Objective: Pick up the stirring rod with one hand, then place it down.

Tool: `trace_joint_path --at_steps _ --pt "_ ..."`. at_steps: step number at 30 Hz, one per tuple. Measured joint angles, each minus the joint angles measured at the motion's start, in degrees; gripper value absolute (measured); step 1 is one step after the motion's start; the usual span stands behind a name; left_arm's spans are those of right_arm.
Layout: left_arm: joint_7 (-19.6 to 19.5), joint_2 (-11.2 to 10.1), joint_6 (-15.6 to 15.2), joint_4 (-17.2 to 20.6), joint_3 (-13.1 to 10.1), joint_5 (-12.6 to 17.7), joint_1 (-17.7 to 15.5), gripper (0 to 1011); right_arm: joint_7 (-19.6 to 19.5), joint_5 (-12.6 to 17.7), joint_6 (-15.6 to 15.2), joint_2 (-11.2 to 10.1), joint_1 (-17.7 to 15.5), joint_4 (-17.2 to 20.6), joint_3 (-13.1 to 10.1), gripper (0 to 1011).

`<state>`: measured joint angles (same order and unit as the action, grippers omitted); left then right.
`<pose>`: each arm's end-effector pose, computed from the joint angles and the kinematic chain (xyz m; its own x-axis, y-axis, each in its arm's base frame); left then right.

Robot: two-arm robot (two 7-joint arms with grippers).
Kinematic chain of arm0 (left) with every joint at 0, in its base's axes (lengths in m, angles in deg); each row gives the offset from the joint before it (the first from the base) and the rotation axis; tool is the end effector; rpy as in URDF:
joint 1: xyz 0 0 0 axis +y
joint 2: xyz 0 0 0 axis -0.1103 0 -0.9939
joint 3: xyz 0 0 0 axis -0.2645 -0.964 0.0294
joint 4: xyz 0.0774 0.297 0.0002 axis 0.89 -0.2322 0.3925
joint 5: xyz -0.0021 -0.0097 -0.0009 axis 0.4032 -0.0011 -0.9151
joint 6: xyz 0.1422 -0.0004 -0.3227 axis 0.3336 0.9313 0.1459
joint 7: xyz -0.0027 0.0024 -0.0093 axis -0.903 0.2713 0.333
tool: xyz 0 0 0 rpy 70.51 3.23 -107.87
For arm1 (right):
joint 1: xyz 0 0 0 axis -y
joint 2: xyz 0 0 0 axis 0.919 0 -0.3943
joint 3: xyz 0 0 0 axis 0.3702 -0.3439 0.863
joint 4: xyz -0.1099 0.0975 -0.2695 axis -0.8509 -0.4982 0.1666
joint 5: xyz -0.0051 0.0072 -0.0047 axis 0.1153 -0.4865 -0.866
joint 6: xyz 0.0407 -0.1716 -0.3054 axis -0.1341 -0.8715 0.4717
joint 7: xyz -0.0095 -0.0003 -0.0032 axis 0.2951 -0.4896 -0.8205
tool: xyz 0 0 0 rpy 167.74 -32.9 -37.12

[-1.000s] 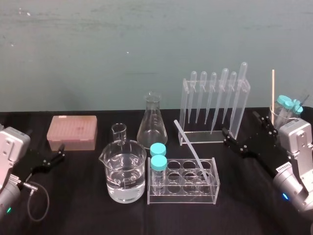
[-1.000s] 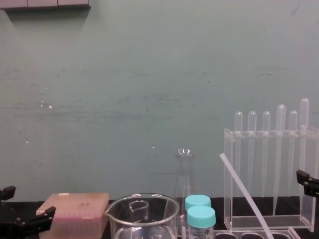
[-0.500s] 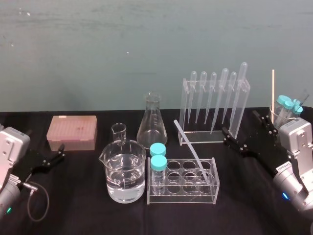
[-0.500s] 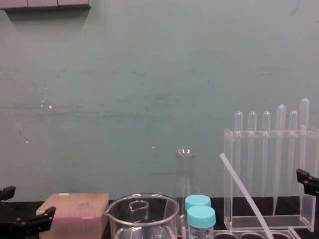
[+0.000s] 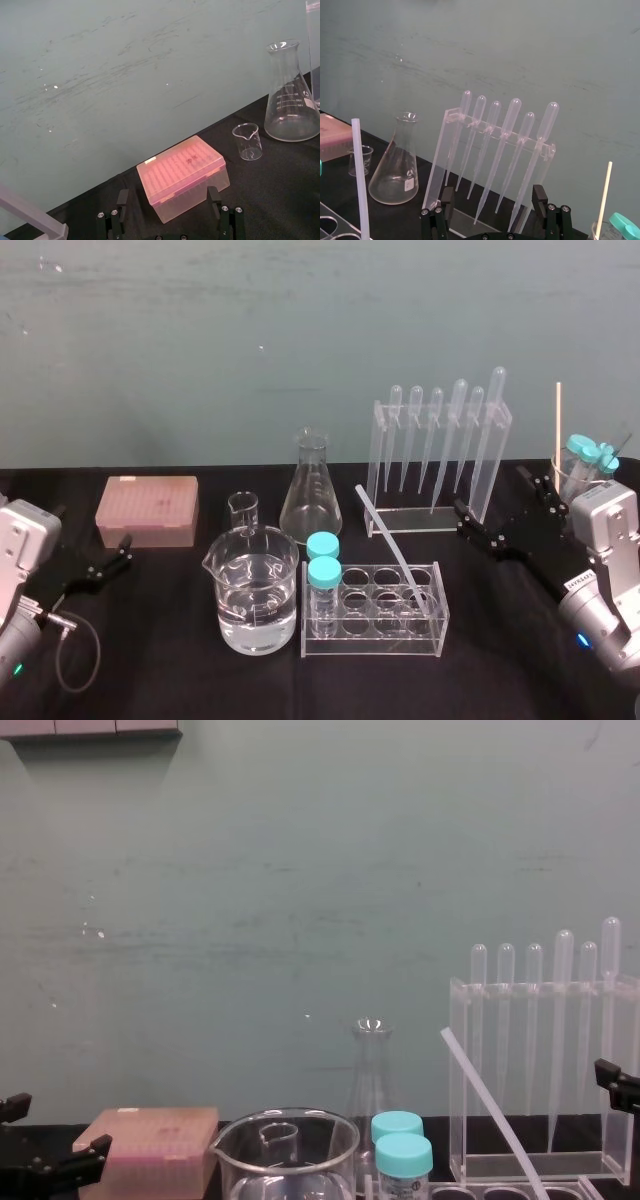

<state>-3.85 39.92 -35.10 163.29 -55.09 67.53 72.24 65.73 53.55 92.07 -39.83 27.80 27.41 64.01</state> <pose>0.4022 0.0806 -0.3242 0.2922 0.8802 0.3739 -0.9553 0.2873 0.0703 0.3942 -0.0804 -0.3090 0.2982 -0.8939 0.3347 0.9326 0.3475 0.0972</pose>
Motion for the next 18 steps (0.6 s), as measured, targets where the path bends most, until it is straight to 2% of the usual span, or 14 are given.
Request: trace_joint_path --at_steps 18 --pt "0.0 0.0 0.0 0.0 0.0 0.0 0.0 1000 0.0 0.0 0.0 0.0 0.0 0.0 0.0 1002"
